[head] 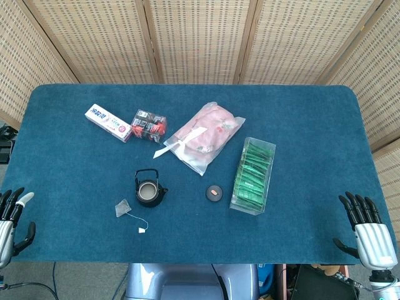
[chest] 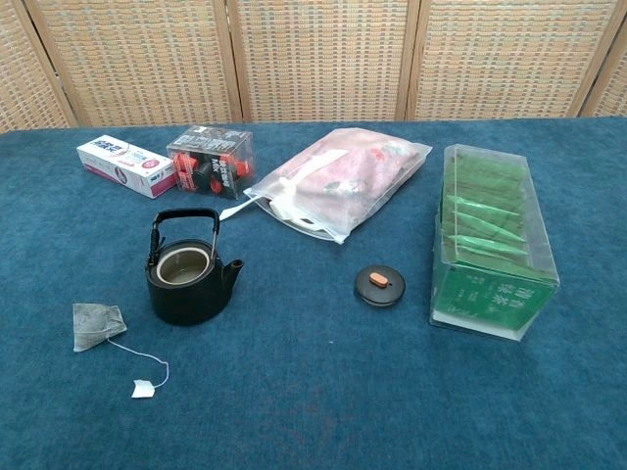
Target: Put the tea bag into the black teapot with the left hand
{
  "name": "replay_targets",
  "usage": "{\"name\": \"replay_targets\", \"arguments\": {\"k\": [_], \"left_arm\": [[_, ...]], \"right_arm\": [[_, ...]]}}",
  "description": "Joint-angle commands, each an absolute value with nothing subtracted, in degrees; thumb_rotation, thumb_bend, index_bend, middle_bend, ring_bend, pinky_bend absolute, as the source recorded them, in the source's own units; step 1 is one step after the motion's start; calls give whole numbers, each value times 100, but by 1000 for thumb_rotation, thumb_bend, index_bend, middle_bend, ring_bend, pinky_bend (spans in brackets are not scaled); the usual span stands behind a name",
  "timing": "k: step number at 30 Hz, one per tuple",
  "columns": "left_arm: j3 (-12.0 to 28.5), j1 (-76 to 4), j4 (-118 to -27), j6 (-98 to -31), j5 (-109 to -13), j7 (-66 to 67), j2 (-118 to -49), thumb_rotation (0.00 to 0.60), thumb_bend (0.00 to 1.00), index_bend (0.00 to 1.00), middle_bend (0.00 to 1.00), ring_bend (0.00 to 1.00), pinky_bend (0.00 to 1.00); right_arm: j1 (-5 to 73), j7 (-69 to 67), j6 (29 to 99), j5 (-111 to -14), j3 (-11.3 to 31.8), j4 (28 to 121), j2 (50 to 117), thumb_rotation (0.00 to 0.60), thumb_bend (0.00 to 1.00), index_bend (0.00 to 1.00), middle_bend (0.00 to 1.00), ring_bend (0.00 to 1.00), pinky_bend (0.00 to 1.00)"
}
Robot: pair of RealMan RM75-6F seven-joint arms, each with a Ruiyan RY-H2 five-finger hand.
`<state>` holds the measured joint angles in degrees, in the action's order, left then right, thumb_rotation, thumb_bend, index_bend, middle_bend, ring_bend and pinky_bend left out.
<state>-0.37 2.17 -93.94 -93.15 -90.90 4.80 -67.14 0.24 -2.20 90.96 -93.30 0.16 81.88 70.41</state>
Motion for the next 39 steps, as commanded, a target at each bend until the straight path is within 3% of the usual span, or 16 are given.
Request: {"name": "replay_targets", "arguments": {"k": [1, 39], "left_arm": [[-35, 215, -9397, -9309, -9088, 483, -6715, 600, 521, 154, 79, 0, 0], [-36, -11, -9498, -9175, -9487, 624, -6574, 600, 506, 177, 79, 0, 0]], "right_arm": [[31, -219, 9090, -9328, 20, 8191, 7040, 600, 71, 92, 134, 0, 83], [-14, -225, 9155, -9343, -11, 8176, 7039, 600, 71, 92, 134, 0, 83]]}}
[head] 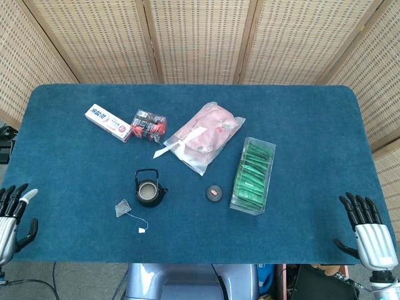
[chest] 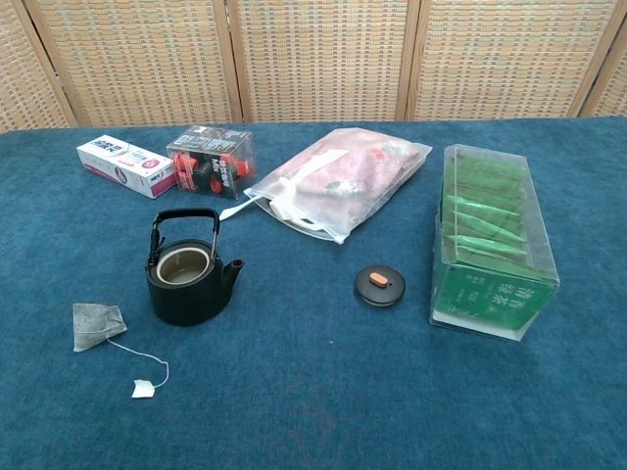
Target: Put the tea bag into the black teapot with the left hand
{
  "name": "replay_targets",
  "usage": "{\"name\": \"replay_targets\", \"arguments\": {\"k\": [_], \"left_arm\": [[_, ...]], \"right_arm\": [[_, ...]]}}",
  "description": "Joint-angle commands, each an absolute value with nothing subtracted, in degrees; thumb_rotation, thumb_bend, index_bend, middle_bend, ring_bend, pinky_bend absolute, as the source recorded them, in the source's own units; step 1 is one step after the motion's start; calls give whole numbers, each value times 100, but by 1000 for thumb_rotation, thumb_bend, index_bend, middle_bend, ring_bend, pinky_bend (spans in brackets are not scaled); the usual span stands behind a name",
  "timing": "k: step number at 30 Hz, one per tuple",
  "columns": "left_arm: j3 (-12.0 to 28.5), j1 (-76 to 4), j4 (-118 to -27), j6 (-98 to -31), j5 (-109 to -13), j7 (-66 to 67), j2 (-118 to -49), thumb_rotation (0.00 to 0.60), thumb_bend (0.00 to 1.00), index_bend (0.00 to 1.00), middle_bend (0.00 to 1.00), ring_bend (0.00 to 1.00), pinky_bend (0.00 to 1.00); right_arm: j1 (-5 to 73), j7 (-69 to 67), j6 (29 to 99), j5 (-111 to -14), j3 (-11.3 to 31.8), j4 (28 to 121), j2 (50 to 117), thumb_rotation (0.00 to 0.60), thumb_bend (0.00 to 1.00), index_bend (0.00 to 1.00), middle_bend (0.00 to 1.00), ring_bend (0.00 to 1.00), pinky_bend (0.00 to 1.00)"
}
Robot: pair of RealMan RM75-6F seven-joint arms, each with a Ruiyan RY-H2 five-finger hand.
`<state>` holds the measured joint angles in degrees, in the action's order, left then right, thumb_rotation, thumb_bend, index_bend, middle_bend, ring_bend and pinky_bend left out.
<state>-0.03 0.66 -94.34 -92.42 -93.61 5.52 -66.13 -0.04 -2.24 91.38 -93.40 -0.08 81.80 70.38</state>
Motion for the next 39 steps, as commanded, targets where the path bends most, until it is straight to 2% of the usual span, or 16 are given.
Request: {"name": "replay_targets", "arguments": {"k": [1, 5, 7, 9, 12, 18, 20, 23, 25, 27, 30, 39], "left_arm": [[-43, -40, -9526, -9153, -9537, 648, -6562, 600, 497, 181, 79, 0, 0], [-140, -228, -9706, -8919, -9857, 884, -6501, 600, 453, 185, 92, 23, 19], [-190, -327, -9790, -8778, -10015, 1021, -6480, 600, 451, 185, 121, 49, 83], [-223, -436, -9879, -8620, -10147, 1178, -6466, 600, 431, 185, 172, 116, 211], [-246, -602, -9997, -8384, -10316, 1399, -6448, 600, 368, 186, 231, 199, 344], [-209, -955, -10310, -7830, -10419, 1826, -6451, 600, 334, 233, 365, 315, 443], [-183, -1078, -10372, -7647, -10420, 1957, -6519, 600, 333, 236, 382, 328, 451], [-158, -1188, -10415, -7461, -10374, 2098, -6603, 600, 333, 278, 378, 327, 404], [-140, -1251, -10430, -7357, -10327, 2220, -6689, 600, 334, 321, 349, 292, 293], [-133, -1345, -10415, -7141, -10235, 2387, -6806, 600, 336, 354, 280, 195, 138], [-132, -1436, -10411, -6922, -10104, 2569, -6960, 600, 341, 379, 207, 114, 14], [-236, -1563, -10275, -6648, -9893, 2659, -7452, 600, 341, 457, 195, 104, 0]], "right_arm": [[-20, -229, 9164, -9341, -11, 8173, 7038, 600, 71, 92, 134, 0, 83], [-26, -239, 9162, -9336, -14, 8167, 7035, 600, 71, 92, 134, 0, 83], [-25, -240, 9163, -9347, -18, 8168, 7038, 600, 71, 92, 134, 0, 83], [-32, -241, 9180, -9355, -20, 8165, 7036, 600, 71, 92, 134, 0, 83], [-51, -251, 9208, -9345, -17, 8164, 7030, 600, 71, 91, 134, 0, 83], [-98, -295, 9248, -9326, -29, 8132, 7033, 600, 71, 92, 134, 0, 84], [-106, -304, 9251, -9319, -29, 8121, 7034, 600, 72, 92, 134, 0, 83], [-109, -305, 9252, -9319, -28, 8116, 7030, 600, 71, 91, 134, 0, 84], [-115, -311, 9254, -9311, -25, 8103, 7033, 600, 71, 91, 134, 0, 83], [-129, -324, 9248, -9287, -26, 8081, 7038, 600, 71, 91, 134, 0, 84], [-142, -347, 9257, -9280, -27, 8060, 7042, 600, 71, 92, 134, 0, 84], [-177, -380, 9269, -9255, -28, 8013, 7054, 600, 72, 92, 134, 0, 84]]}}
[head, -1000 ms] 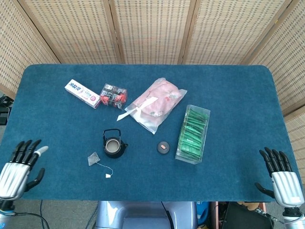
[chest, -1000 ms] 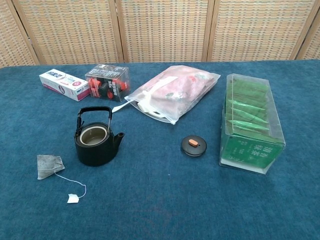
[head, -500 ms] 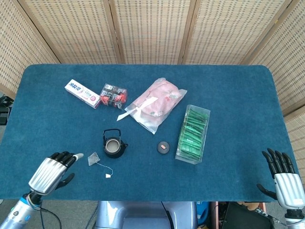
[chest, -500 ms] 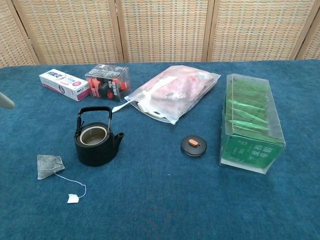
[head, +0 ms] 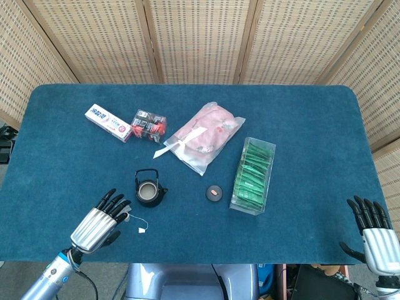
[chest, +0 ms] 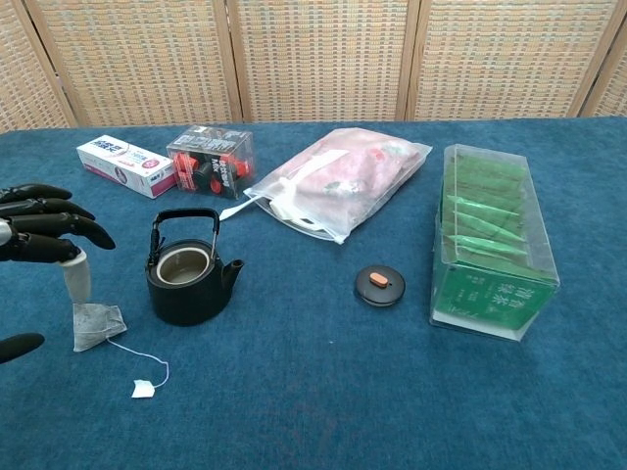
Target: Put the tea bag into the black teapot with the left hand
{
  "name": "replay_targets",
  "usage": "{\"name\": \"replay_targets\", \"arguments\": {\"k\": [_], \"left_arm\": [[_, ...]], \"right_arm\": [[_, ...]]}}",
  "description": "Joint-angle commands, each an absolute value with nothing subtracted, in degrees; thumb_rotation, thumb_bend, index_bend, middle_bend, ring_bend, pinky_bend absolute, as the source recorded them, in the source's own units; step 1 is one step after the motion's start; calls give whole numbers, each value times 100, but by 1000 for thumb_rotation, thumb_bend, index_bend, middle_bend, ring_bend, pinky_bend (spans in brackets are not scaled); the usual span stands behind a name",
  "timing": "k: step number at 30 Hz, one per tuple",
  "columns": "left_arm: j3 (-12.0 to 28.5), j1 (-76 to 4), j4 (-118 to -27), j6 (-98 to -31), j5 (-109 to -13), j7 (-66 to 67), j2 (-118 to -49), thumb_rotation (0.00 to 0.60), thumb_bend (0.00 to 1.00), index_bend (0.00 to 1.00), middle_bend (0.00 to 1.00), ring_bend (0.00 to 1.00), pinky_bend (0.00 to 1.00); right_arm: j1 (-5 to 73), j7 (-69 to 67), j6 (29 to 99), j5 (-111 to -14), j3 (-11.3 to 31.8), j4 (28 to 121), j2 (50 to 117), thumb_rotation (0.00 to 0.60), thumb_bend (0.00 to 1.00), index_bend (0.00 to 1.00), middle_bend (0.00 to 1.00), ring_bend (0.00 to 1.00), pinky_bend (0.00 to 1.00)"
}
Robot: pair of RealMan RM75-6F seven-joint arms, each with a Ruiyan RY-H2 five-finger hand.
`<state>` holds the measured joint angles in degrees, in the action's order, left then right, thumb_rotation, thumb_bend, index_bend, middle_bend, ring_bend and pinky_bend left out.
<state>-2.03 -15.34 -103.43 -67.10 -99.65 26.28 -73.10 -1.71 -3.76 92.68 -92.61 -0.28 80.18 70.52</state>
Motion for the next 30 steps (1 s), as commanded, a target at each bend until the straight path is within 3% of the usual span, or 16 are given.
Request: {"name": "replay_targets", "arguments": {"k": [1, 21, 23, 27, 30], "left_arm": [[-239, -1566, -10239, -6645, -9871, 2671, -7517, 600, 341, 461, 195, 104, 0], [-500, -1404, -9348, -6787, -9564, 2876, -8764, 600, 341, 486, 179, 41, 7], [-526, -1382, -9288, -6835, -9574, 2892, -8814, 600, 341, 491, 214, 82, 51], [-554, -1348, -9197, -6911, -9579, 2892, -8894, 600, 340, 498, 384, 246, 227], [-512, -1324, -9088, -7034, -9587, 2882, -8980, 600, 341, 498, 473, 367, 305]], "right_arm": [[-180, -385, 9273, -9254, -26, 8008, 7056, 600, 72, 91, 134, 0, 84], [-241, -500, 9284, -9205, -24, 7888, 7082, 600, 71, 92, 134, 0, 84], [-241, -507, 9283, -9207, -23, 7877, 7085, 600, 71, 91, 134, 0, 83], [-235, -517, 9277, -9214, -19, 7869, 7090, 600, 72, 91, 134, 0, 84], [-224, -518, 9266, -9222, -16, 7867, 7095, 600, 71, 92, 134, 0, 84]]}}
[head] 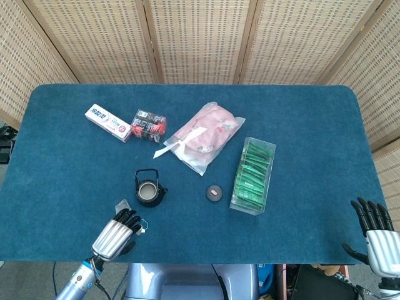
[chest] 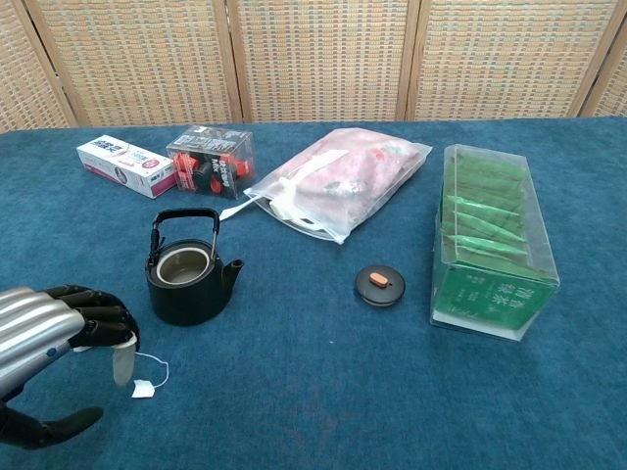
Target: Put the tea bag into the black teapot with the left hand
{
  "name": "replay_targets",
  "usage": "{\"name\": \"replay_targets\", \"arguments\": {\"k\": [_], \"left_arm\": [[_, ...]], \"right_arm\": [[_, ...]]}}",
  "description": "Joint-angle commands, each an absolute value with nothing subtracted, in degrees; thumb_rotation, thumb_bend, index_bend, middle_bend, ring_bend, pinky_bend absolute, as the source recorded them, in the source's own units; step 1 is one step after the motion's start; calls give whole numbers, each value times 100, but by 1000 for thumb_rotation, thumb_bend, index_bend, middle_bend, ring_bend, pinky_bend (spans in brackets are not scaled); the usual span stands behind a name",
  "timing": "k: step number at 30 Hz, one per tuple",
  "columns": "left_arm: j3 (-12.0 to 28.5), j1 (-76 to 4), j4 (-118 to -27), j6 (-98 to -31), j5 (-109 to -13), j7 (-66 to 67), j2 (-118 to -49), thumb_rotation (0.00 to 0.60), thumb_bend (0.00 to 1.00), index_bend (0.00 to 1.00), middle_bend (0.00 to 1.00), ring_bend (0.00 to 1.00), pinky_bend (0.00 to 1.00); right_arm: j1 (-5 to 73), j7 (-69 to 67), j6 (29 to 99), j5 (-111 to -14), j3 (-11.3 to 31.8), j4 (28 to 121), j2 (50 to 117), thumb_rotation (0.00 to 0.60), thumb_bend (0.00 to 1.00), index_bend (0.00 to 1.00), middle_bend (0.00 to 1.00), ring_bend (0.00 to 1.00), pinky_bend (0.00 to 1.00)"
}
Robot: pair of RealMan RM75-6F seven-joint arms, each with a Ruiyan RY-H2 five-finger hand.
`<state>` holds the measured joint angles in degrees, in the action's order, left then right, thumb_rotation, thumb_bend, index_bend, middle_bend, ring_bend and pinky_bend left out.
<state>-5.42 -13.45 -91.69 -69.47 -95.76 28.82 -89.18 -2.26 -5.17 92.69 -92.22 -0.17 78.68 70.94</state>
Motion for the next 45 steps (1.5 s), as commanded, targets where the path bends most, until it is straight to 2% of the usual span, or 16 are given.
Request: {"name": "replay_targets", "arguments": {"k": [1, 3, 12, 23, 37, 45], "left_arm": [[-498, -1320, -9059, -7070, -9590, 2890, -9000, 600, 341, 499, 490, 395, 319], [-469, -1319, -9017, -7132, -9598, 2918, -9036, 600, 341, 501, 534, 442, 348], [-371, -1401, -8910, -7058, -9452, 3093, -9160, 600, 341, 502, 639, 530, 432], [-249, -1530, -9002, -6662, -8896, 3635, -9278, 600, 341, 502, 651, 541, 445], [-185, -1691, -9038, -6482, -8504, 3908, -9432, 600, 341, 502, 653, 544, 446], [-173, -1760, -9019, -6422, -8324, 4002, -9498, 600, 385, 503, 654, 544, 446]], "right_arm": [[-222, -515, 9261, -9221, -15, 7867, 7096, 600, 71, 92, 134, 0, 84], [-220, -510, 9252, -9212, -10, 7868, 7094, 600, 71, 92, 134, 0, 83], [-229, -492, 9234, -9187, -7, 7874, 7090, 600, 71, 91, 134, 0, 83], [-239, -475, 9189, -9138, -2, 7868, 7090, 600, 71, 91, 134, 0, 83], [-277, -492, 9182, -9081, 4, 7844, 7093, 600, 72, 91, 134, 0, 84], [-293, -497, 9177, -9058, 9, 7840, 7086, 600, 71, 91, 134, 0, 84]]}}
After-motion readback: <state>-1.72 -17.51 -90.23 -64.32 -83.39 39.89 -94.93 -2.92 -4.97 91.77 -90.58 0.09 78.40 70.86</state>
